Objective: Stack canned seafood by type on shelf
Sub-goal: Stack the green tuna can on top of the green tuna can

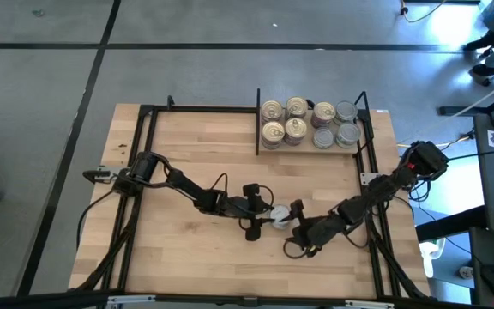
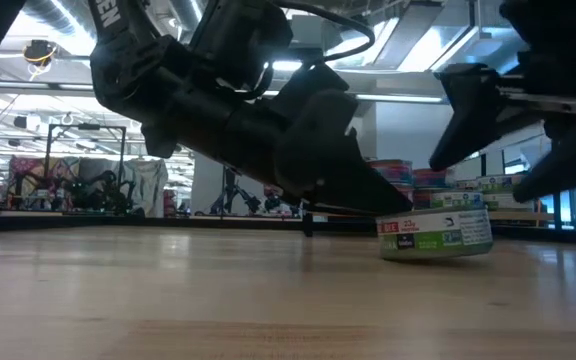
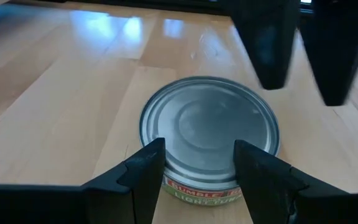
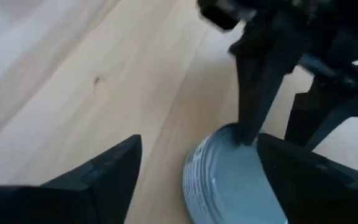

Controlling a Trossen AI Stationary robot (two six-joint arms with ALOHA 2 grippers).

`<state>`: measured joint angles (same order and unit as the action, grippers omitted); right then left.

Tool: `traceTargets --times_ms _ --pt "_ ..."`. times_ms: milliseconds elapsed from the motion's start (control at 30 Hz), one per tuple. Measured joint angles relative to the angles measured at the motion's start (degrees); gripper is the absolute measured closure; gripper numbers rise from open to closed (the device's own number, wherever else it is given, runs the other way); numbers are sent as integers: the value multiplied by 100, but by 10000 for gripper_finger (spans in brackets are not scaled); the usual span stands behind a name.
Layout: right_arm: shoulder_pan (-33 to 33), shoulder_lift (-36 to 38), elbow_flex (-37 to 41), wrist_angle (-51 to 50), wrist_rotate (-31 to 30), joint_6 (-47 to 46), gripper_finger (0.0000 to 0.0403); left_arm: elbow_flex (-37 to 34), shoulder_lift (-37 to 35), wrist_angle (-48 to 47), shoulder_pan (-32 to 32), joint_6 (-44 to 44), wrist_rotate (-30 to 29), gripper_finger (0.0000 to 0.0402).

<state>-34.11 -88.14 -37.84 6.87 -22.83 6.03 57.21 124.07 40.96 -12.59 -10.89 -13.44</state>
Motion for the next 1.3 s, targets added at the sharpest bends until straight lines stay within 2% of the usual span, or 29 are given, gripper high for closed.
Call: traceTargets --times_ms 200,300,433,633,933,1167,1300 --pt "-2 -2 -79 -824 -6 47 57 -138 -7 66 5 26 -9 210" --pt "-2 -44 -77 -951 -329 53 57 -162 -11 73 3 23 -38 210" --pt "-2 -116 -83 -892 -733 336 62 -170 -11 109 17 33 -41 210" --pt "-4 -474 -83 -699 -808 954 63 -175 -4 156 27 52 -36 210" --pt "-20 -1051 -99 -346 -1759 1298 74 -177 -2 201 27 56 -47 210" --pt "-9 -1128 -83 -75 -1761 1547 79 -185 -2 261 32 98 -67 210" --pt "-3 -1134 -81 -73 -1673 1474 110 -184 -2 261 32 95 -77 210"
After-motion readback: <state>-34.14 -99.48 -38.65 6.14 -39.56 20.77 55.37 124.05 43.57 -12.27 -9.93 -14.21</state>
